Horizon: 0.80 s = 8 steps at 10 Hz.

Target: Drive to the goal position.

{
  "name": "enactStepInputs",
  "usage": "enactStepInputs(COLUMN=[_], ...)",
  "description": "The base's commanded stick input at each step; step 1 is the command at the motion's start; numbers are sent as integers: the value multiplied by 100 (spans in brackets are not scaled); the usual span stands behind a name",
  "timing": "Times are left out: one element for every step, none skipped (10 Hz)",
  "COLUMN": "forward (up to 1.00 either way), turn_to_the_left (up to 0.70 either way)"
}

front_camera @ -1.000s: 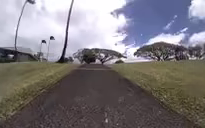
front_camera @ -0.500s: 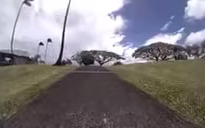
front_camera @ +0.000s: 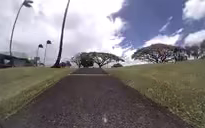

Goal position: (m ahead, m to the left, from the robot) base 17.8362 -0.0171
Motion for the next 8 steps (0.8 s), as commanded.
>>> enactStepInputs(forward=[70, 70, 70, 70, 70, 70, 70, 70], turn_to_the_left=[24, 2, 0, 0, 0, 0, 0, 0])
